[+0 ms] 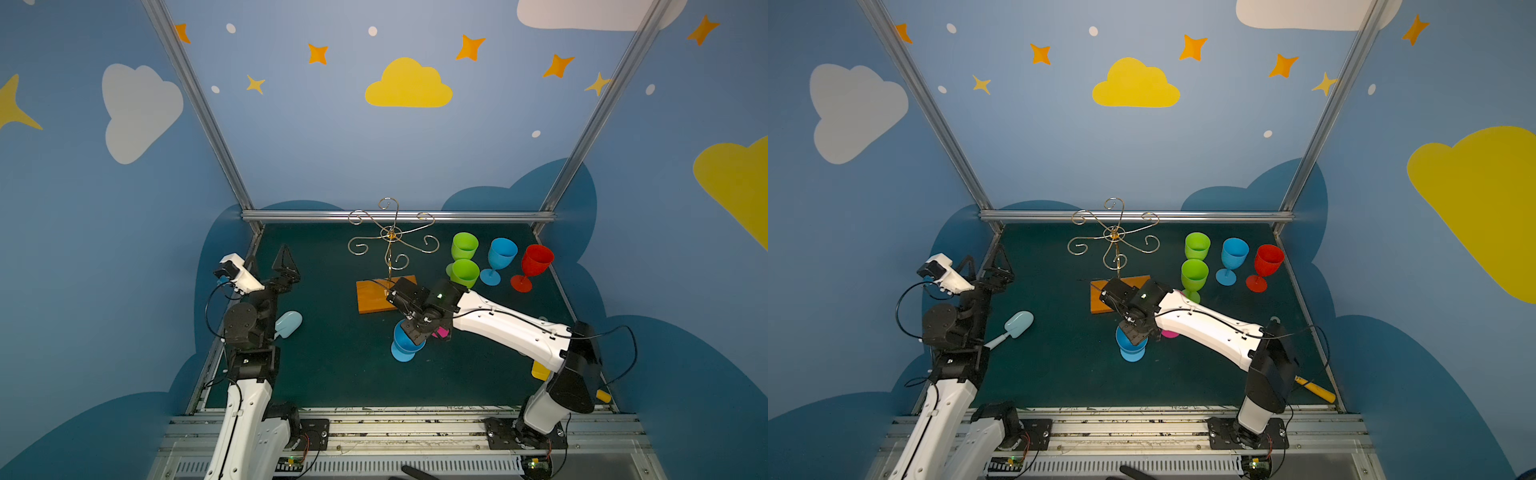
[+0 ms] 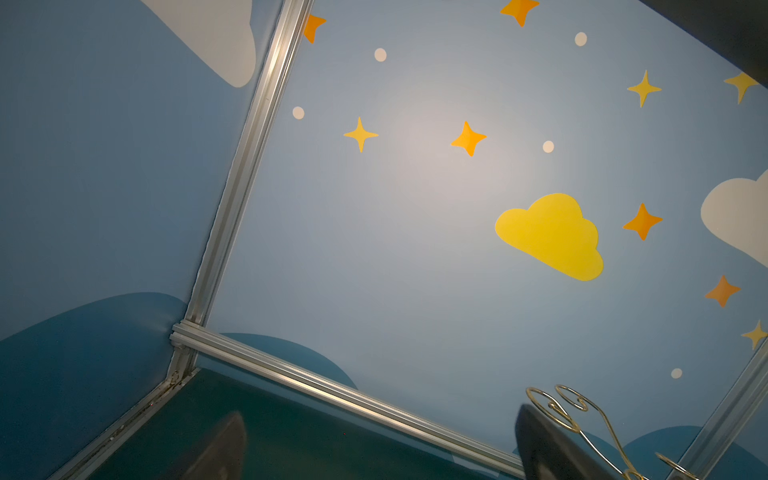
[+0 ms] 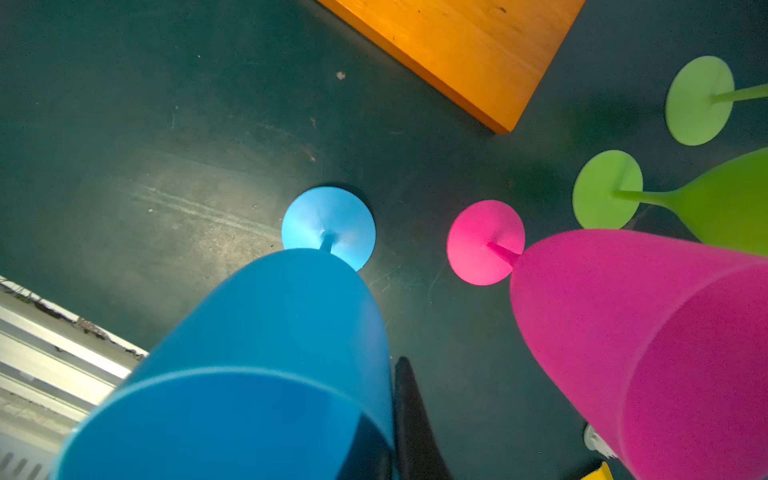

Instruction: Take the wine glass off the wine glass rack

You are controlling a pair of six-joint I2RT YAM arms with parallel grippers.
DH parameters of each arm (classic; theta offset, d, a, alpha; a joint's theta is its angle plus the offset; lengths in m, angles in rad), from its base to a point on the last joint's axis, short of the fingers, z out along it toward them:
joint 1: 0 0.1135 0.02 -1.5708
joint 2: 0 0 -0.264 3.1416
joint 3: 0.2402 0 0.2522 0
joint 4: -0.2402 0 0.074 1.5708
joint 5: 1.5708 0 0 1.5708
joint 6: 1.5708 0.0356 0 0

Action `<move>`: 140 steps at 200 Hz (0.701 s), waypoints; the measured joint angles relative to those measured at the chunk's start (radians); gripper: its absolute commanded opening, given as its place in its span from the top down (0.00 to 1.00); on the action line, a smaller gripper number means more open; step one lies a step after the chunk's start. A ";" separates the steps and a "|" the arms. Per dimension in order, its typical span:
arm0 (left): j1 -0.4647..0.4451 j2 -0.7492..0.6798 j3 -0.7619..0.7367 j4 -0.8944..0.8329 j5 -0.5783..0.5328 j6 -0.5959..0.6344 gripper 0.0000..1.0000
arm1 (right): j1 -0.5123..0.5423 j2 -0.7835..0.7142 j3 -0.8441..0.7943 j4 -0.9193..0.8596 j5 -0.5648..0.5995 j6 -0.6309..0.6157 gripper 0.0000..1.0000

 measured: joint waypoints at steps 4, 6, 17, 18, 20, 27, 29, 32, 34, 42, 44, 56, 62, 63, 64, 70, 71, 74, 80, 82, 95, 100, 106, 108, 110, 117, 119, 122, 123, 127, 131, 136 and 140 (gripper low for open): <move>0.000 0.000 0.000 0.000 0.000 0.000 0.01 | 0.000 -0.001 0.000 0.002 -0.002 0.002 0.83; 0.001 0.000 0.000 0.000 0.000 0.000 0.01 | 0.000 -0.001 0.000 0.004 -0.003 0.005 0.82; 0.002 -0.001 -0.001 0.000 0.000 0.000 0.01 | -0.002 -0.001 0.000 0.009 -0.011 0.005 0.72; 0.002 -0.001 -0.001 0.000 0.000 0.000 0.01 | -0.002 -0.001 0.000 0.009 -0.013 0.007 0.71; 0.003 -0.001 -0.001 0.000 0.000 0.000 0.01 | -0.002 -0.001 0.000 0.010 -0.014 0.007 0.69; 0.004 -0.001 -0.001 0.000 0.000 0.000 0.01 | -0.002 -0.001 0.000 0.012 -0.018 0.007 0.63; 0.004 -0.001 -0.001 0.000 0.000 0.000 0.01 | -0.002 -0.001 0.000 0.013 -0.018 0.007 0.62; 0.005 -0.001 -0.001 0.000 0.000 0.000 0.01 | -0.003 -0.003 0.000 0.014 -0.021 0.007 0.60; 0.005 -0.001 -0.001 0.000 0.000 0.000 0.01 | -0.003 -0.003 0.000 0.014 -0.021 0.007 0.59; 0.008 -0.001 -0.001 0.000 0.000 0.000 0.01 | -0.004 -0.005 0.000 0.017 -0.023 0.004 0.56; 0.008 -0.001 -0.001 0.000 0.000 -0.001 0.01 | -0.004 -0.006 0.000 0.018 -0.024 0.003 0.55; 0.011 -0.001 -0.001 0.000 0.000 -0.002 0.01 | -0.006 -0.015 0.000 0.023 -0.029 0.000 0.47; 0.012 -0.001 -0.001 0.000 0.000 -0.002 0.01 | -0.009 -0.023 0.000 0.025 -0.032 -0.005 0.42; 0.013 -0.001 -0.001 0.000 0.000 -0.002 0.01 | -0.010 -0.024 0.000 0.026 -0.032 -0.004 0.41; 0.013 -0.001 -0.001 0.000 0.000 -0.002 0.01 | -0.010 -0.026 0.000 0.027 -0.032 -0.003 0.41; 0.014 -0.001 -0.001 0.000 0.000 -0.002 0.01 | -0.013 -0.036 0.000 0.029 -0.037 -0.009 0.37; 0.014 -0.001 -0.001 0.000 0.000 -0.002 0.01 | -0.014 -0.039 0.000 0.031 -0.038 -0.007 0.36; 0.015 -0.001 -0.001 0.000 0.000 -0.002 0.01 | -0.016 -0.045 0.000 0.032 -0.040 -0.011 0.35; 0.016 -0.001 -0.001 0.000 0.000 -0.002 0.01 | -0.021 -0.063 0.000 0.037 -0.042 -0.016 0.32; 0.017 -0.001 -0.001 0.000 0.000 -0.002 0.01 | -0.022 -0.067 0.000 0.037 -0.042 -0.017 0.31; 0.020 -0.001 -0.001 -0.001 0.000 -0.002 0.01 | -0.034 -0.118 0.000 0.053 -0.048 -0.031 0.22; 0.021 -0.001 -0.001 -0.002 0.000 -0.002 0.01 | -0.040 -0.142 -0.001 0.061 -0.048 -0.039 0.19; 0.021 -0.001 -0.001 -0.002 0.000 -0.001 0.01 | -0.047 -0.176 -0.002 0.072 -0.048 -0.050 0.18; 0.021 -0.001 -0.001 -0.003 0.000 -0.001 0.01 | -0.048 -0.187 -0.002 0.077 -0.049 -0.058 0.18; 0.021 -0.001 -0.001 -0.003 0.000 0.000 0.01 | -0.051 -0.202 -0.004 0.083 -0.047 -0.063 0.17; 0.021 0.000 -0.001 -0.006 0.001 0.003 0.01 | -0.059 -0.251 -0.014 0.108 -0.045 -0.080 0.17; 0.021 0.001 -0.001 -0.007 0.001 0.005 0.01 | -0.061 -0.262 -0.018 0.113 -0.043 -0.084 0.16; 0.021 0.001 -0.001 -0.009 0.002 0.007 0.01 | -0.064 -0.291 -0.028 0.132 -0.042 -0.095 0.16; 0.021 0.002 -0.001 -0.010 0.002 0.007 0.01 | -0.065 -0.298 -0.031 0.136 -0.041 -0.097 0.16; 0.021 0.005 -0.001 -0.015 0.003 0.012 0.01 | -0.071 -0.335 -0.050 0.163 -0.035 -0.109 0.15; 0.021 0.010 0.000 -0.022 0.003 0.018 0.01 | -0.075 -0.371 -0.068 0.182 -0.031 -0.121 0.14; 0.021 0.014 0.002 -0.034 0.006 0.024 0.01 | -0.082 -0.427 -0.103 0.218 -0.023 -0.137 0.13; 0.021 0.021 0.004 -0.043 0.010 0.034 0.01 | -0.092 -0.471 -0.133 0.248 -0.017 -0.147 0.12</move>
